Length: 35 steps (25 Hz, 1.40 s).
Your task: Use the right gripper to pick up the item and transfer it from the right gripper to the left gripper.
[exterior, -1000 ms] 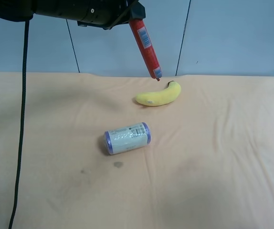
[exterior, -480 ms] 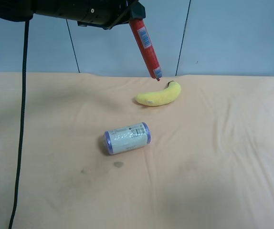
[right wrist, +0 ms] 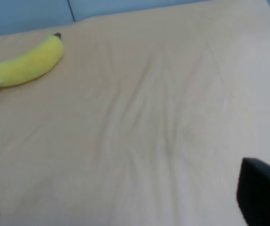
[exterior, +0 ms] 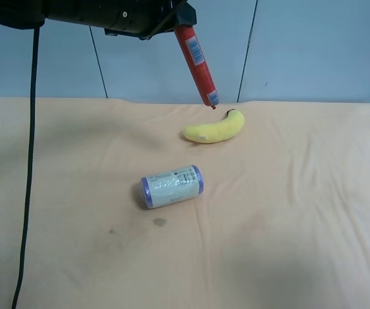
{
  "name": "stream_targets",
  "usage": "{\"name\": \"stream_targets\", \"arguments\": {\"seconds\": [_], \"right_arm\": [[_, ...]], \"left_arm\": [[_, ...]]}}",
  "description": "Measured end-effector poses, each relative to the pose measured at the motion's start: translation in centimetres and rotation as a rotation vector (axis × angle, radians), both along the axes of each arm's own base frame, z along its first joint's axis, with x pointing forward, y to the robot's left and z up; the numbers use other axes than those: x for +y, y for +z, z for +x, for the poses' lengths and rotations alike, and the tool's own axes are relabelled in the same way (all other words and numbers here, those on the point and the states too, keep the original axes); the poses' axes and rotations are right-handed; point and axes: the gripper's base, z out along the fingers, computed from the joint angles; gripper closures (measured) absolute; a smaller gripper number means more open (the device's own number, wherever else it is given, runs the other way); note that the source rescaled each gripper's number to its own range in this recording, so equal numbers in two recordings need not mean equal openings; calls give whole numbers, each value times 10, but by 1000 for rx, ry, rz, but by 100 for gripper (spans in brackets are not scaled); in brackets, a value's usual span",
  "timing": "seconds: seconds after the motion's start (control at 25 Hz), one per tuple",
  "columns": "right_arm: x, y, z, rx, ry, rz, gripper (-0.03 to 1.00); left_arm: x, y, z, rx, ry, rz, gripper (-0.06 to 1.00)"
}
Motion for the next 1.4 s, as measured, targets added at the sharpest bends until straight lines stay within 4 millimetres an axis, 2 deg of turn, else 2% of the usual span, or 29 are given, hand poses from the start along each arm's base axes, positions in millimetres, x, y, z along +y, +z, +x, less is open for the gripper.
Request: {"name": "stream_targets", "arguments": {"seconds": [0.72, 1.0, 1.16, 1.4], "right_arm": [[0, 0, 0, 0, 1, -3, -3], [0, 0, 0, 0, 2, -2, -3], [0, 0, 0, 0, 2, -2, -3], [0, 0, 0, 0, 2, -2, -3]], "left_arm": [[0, 0, 0, -5, -3, 7, 94], [1, -9, -2, -64, -70, 152, 94], [18, -24, 3, 5, -55, 166, 94], [72, -53, 18, 143, 43, 186, 94]]}}
